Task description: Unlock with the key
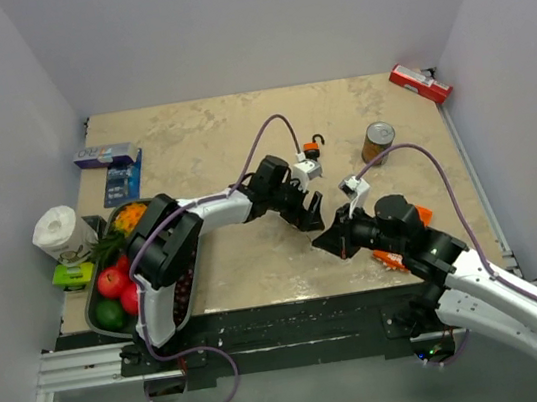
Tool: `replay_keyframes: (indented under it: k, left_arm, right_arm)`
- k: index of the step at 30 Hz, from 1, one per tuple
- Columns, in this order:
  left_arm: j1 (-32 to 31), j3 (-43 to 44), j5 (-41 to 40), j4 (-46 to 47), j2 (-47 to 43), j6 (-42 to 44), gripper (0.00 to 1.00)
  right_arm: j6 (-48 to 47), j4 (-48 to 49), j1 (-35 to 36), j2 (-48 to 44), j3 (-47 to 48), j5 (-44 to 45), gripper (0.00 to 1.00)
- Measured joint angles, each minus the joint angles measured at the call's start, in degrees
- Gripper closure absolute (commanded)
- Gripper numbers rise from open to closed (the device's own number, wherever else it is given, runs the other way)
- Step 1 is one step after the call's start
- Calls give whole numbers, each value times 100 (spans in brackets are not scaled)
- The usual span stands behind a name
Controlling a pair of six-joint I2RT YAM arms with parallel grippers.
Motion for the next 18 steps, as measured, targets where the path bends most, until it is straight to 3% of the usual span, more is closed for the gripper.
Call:
replay_keyframes:
  k: [7,13,18]
  left_arm:
    - [-15,-378,-682,61,-494,-238,11]
    - [-13,-763,-1670,4,-1609,-964,11]
    - [-13,-1246,-1821,179,-2055,-1646,11]
  right_arm:
    - [59,-70,0,-210,-13,144,100]
    - [70,-308,0,-356,-13,363,100]
    - [79,-341,0,-361,-13,522,100]
